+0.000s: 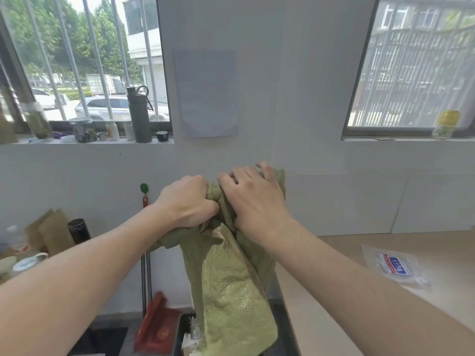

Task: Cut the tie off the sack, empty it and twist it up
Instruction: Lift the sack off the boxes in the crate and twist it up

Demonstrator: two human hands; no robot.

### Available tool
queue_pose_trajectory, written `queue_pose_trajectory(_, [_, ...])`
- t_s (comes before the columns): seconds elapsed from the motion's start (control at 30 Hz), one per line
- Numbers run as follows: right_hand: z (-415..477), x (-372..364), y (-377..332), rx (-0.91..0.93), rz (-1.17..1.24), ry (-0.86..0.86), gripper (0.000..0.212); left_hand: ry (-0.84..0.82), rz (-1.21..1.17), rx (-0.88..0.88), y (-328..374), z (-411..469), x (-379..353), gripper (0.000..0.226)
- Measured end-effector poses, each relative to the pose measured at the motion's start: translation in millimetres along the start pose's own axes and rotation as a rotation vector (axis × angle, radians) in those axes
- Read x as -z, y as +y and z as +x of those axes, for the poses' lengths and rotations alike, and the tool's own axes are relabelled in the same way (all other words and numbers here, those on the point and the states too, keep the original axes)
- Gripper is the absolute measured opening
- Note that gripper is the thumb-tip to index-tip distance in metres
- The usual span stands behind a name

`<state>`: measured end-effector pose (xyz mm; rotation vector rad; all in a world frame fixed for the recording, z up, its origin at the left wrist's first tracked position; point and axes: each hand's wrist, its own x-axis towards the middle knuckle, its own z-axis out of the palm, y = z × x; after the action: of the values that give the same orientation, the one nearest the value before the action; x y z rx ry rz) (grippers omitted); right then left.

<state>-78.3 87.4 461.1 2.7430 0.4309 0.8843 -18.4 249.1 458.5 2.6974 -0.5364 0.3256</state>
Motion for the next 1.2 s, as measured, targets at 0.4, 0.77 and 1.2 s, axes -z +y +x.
queue_pose_trajectory(0.4, [2.2,1.2,4.2,0.053,-0.029,0.165,0.025,-0.332,-0.411,-0.014,22.6,-10.2,16.8,0.021])
queue_pose_trajectory(0.77, [1.7,2.4,15.0,-0.097,0.206,-0.104,0.029,0.231,0.566,-0.173,31.0,-27.2,-14.5,0.058])
queue_pose_trajectory(1.2, [-9.0,13.3,24.1,-0.093,0.517,-0.161,0.075,0.124,0.368,-0.124,21.1,-11.0,2.9,0.021])
